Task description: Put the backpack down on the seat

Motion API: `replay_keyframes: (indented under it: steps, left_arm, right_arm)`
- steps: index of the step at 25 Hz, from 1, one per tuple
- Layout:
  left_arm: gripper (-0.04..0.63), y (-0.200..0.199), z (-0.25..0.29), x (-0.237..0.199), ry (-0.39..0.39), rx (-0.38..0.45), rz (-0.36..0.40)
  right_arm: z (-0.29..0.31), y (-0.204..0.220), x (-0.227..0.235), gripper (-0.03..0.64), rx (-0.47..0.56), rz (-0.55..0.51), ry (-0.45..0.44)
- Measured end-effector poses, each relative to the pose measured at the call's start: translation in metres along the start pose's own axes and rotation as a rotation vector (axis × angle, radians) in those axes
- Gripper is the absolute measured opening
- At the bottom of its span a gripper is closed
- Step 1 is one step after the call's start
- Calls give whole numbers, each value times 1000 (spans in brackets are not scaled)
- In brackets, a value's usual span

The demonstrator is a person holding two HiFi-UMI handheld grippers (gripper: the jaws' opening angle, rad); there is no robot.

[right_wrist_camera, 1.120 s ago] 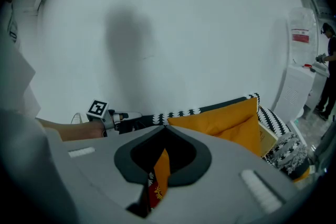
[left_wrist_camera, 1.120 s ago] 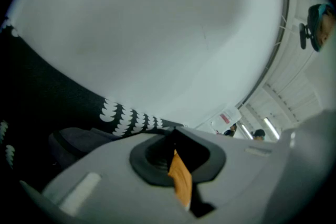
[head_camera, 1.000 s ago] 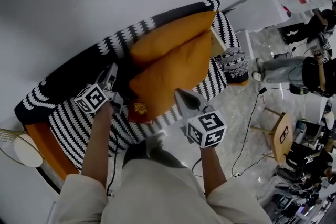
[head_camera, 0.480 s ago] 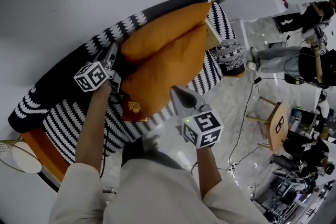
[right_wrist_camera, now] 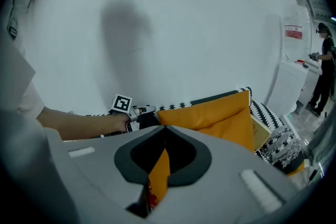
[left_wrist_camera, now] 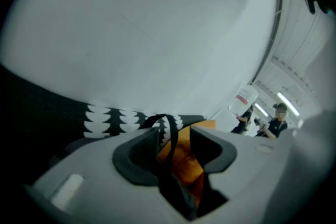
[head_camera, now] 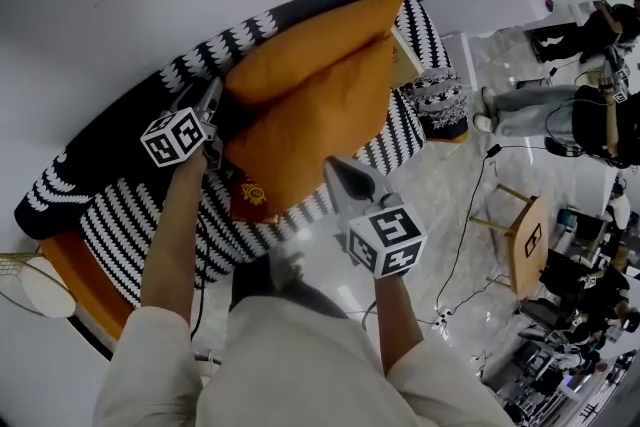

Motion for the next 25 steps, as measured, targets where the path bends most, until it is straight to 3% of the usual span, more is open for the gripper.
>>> replay_keyframes:
  steps: [2, 6, 9, 12, 17, 22, 25]
  left_arm:
    - [196, 10, -24, -6, -50, -3, 34]
    - [214, 23, -43, 3, -108, -8, 33]
    - [236, 37, -59, 23, -159, -8, 91]
    - [236, 56, -90, 46, -157, 39, 113]
    - [143, 102, -171, 79, -84, 140, 132]
    - [135, 120, -231, 142, -23, 165, 358]
    - [114, 140, -267, 177, 11, 165, 450]
  right_arm:
    - [-7, 10, -13, 6, 7, -9, -9]
    - [-23, 14, -4, 6, 23, -12, -24]
    - [-42, 15, 4, 6, 40, -11, -31]
    - [-67, 23, 6, 6, 74, -9, -41]
    - [-117, 75, -21, 6, 121, -37, -52]
    - [-167, 106, -37, 6, 177, -45, -55]
    - [-199, 127, -50, 6, 200, -71, -51]
Point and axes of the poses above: the fingertips, and each gripper's own axes: z forward along the fingers, x to its right, y out of its underside, the point moved 10 cm from there along -z, backward along the fingers, and after that the axes turned 1 degree about -z, right-handed, at the moved point
